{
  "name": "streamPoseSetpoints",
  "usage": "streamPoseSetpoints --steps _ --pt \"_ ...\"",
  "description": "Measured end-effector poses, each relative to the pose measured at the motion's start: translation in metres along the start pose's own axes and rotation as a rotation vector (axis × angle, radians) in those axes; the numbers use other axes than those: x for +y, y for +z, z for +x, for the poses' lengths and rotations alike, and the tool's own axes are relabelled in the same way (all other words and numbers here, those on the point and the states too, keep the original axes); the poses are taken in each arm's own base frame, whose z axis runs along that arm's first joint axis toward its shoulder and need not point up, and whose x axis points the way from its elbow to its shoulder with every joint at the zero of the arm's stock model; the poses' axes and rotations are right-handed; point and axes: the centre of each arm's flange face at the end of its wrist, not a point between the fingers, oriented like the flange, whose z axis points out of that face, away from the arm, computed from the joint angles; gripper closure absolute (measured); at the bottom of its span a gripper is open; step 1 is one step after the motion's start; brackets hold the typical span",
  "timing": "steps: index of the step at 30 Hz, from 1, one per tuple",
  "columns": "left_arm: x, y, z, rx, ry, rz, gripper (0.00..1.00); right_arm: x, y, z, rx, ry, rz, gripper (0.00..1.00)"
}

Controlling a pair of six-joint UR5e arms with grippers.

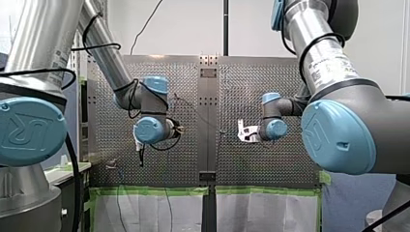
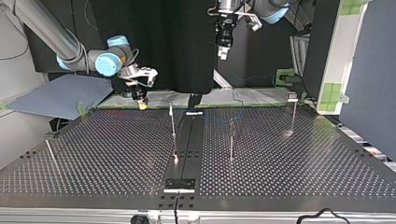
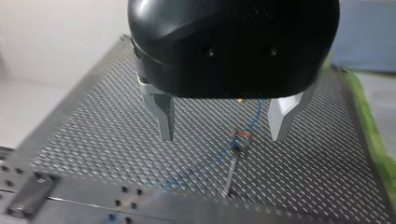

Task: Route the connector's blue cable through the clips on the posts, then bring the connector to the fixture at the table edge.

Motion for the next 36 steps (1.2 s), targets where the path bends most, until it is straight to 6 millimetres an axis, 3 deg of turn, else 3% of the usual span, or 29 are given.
streamPoseSetpoints --steps 5,13,20,27,36 --pt "0.002 0.004 0.016 0.054 0.048 -0.015 0.00 -0.005 -0.001 -0.019 -0.054 -0.009 0.027 1.00" --pt "0.008 0.003 0.042 0.114 0.087 -0.025 0.00 -0.006 -0.001 -0.023 -0.064 -0.010 0.032 1.00" --pt "0.001 0.005 0.040 0.097 0.065 -0.024 0.00 -0.003 0.000 -0.022 -0.063 -0.014 0.028 1.00" --pt "-0.013 0.008 0.015 0.050 -0.020 -0.008 0.00 0.003 0.001 0.010 -0.009 0.004 -0.009 1.00" --pt "-0.011 0.002 -0.012 0.004 -0.066 -0.009 0.00 0.032 -0.008 0.057 0.069 0.073 -0.120 1.00"
